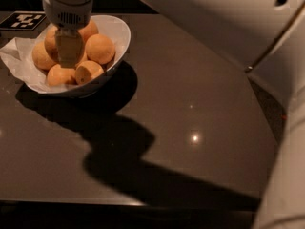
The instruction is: Pick orange from white bowl
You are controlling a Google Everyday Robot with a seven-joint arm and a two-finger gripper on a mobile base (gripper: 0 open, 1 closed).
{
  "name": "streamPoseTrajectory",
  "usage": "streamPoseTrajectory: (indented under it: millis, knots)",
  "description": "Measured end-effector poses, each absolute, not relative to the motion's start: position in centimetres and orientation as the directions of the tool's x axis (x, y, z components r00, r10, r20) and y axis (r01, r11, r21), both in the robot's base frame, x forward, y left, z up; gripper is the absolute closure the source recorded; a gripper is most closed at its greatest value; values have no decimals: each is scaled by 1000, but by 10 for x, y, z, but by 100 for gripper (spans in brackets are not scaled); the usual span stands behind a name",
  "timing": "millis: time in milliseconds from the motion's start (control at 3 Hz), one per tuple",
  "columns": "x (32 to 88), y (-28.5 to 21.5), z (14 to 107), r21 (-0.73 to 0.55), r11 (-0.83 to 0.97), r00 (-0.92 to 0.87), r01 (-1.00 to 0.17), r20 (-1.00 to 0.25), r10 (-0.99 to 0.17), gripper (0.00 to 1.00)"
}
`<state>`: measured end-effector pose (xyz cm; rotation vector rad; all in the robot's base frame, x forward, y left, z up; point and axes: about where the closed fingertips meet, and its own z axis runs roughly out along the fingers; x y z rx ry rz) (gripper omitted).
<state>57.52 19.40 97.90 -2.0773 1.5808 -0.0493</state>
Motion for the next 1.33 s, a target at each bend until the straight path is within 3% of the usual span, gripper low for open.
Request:
streamPoseTrajectory:
  millis: [1000, 1333]
  knots:
    - [486, 154, 997, -486, -84, 300, -870, -386, -872, 100]
    - [483, 151, 995, -488, -82, 298, -869, -383, -875, 100]
